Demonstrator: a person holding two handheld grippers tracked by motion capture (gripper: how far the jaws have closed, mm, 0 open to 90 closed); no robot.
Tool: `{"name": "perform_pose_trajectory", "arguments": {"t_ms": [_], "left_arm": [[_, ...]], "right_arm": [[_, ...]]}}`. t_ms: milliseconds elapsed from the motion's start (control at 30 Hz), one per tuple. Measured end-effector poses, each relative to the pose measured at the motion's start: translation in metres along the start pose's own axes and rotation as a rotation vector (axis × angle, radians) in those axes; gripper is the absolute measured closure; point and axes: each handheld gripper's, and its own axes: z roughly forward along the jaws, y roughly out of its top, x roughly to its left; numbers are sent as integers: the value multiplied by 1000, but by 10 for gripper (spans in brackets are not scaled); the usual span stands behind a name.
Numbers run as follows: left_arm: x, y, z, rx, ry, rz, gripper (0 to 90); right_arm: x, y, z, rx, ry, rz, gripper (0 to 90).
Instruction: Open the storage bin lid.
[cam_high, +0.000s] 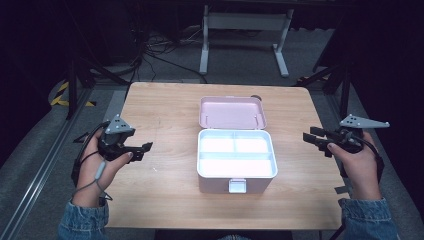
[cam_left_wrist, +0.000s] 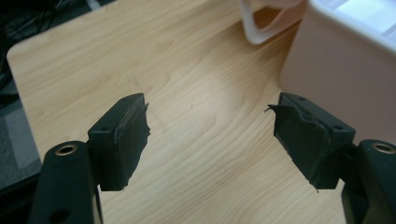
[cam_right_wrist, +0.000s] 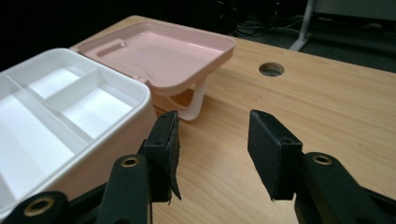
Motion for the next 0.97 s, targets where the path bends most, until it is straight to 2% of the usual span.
{"name": "perform_pose_trajectory", "arguments": {"t_ms": [67,200,300,367,400,567,633,700,800,833,867,967], "left_arm": [[2,-3,2,12,9,-5,268],[8,-13,7,73,35,-18,268],[11,-20,10,119,73,-17,269],[14,-27,14,165,77,-32,270],[15,-28,15,179,77,-23,271],[17,-35,22,239,55,-38,273],[18,-38,25,265,62,-45,273],[20,-40,26,280,71,-56,270],[21,-42,27,277,65,-63,270],[22,-44,28,271,53,-83,270],[23,-45,28,270,44,-82,267],[24,-46,28,257,26,-113,265]], "right_arm": [[-1,-1,1,11,-9,4,545],[-6,-5,3,60,-43,10,543],[-10,-9,6,91,-66,20,539],[-13,-13,9,137,-85,33,534],[-14,-14,10,154,-94,28,534],[-18,-19,14,209,-121,42,530],[-19,-21,15,234,-132,48,525],[-21,-23,16,254,-146,52,517],[-22,-25,17,261,-146,65,506],[-22,-26,17,263,-142,71,501],[-23,-26,18,262,-141,79,493],[-22,-26,18,251,-137,79,479]]}}
